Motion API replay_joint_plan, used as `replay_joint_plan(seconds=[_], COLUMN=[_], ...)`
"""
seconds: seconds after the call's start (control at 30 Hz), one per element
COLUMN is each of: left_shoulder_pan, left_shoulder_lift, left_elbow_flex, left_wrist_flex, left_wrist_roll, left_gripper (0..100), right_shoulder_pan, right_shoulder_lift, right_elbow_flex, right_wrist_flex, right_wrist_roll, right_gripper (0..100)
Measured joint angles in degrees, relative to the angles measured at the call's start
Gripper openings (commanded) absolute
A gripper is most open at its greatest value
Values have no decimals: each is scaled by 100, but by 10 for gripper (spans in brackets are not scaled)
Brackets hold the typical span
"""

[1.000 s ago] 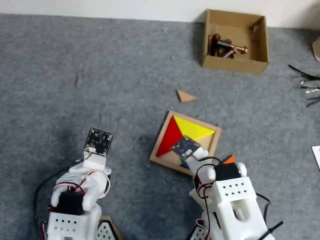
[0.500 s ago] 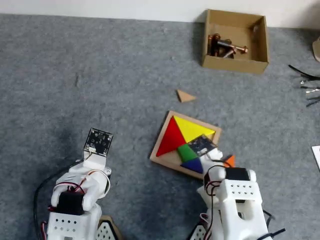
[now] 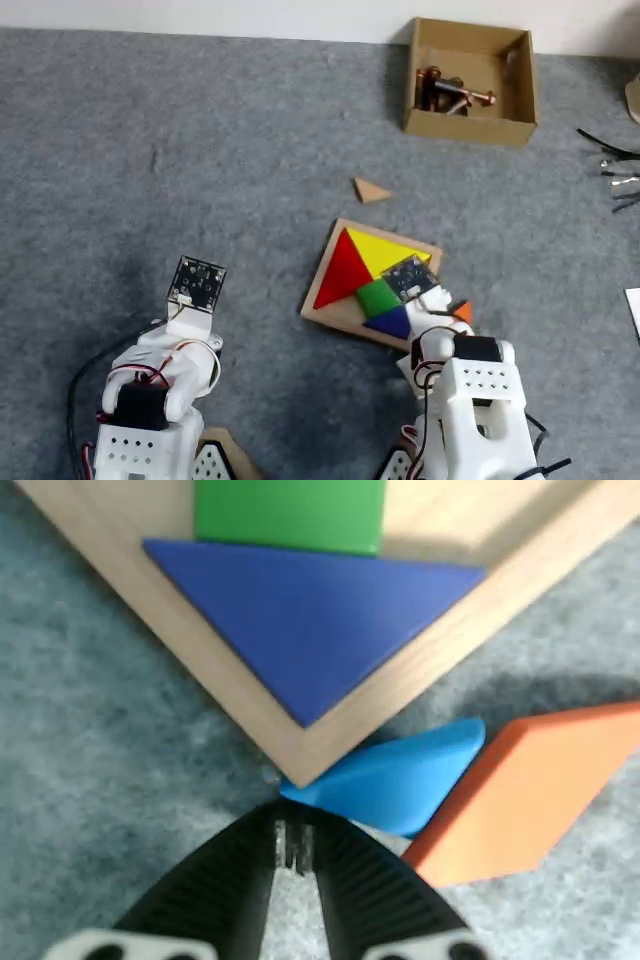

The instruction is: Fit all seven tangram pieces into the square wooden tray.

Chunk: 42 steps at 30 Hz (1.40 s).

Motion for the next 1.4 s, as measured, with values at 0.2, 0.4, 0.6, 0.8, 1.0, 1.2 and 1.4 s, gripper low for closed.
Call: replay_joint_plan(seconds=[0.2,0.4,0.6,0.8,1.0,1.2,1.4], left_shoulder_pan=[0,0,0,0,0,0,0], left_shoulder_lift=[0,0,0,0,0,0,0], left_elbow_flex=[0,0,0,0,0,0,0], left_wrist_flex=[0,0,0,0,0,0,0], left_wrist_roll=[0,0,0,0,0,0,0], left_gripper=[11,11,11,11,11,11,11], right_shoulder_pan=[9,70,79,97,97,97,97], right_shoulder_lift=[-9,-18,-18,-18,-18,-18,-18], right_elbow_flex=[0,-167,-686,-730,-730,-730,-440], right_wrist_flex=[255,818,1178,1020,1020,1002,800], right_wrist_roll=[-9,-18,-18,-18,-18,-18,-18], right_gripper=[5,5,5,5,5,5,5])
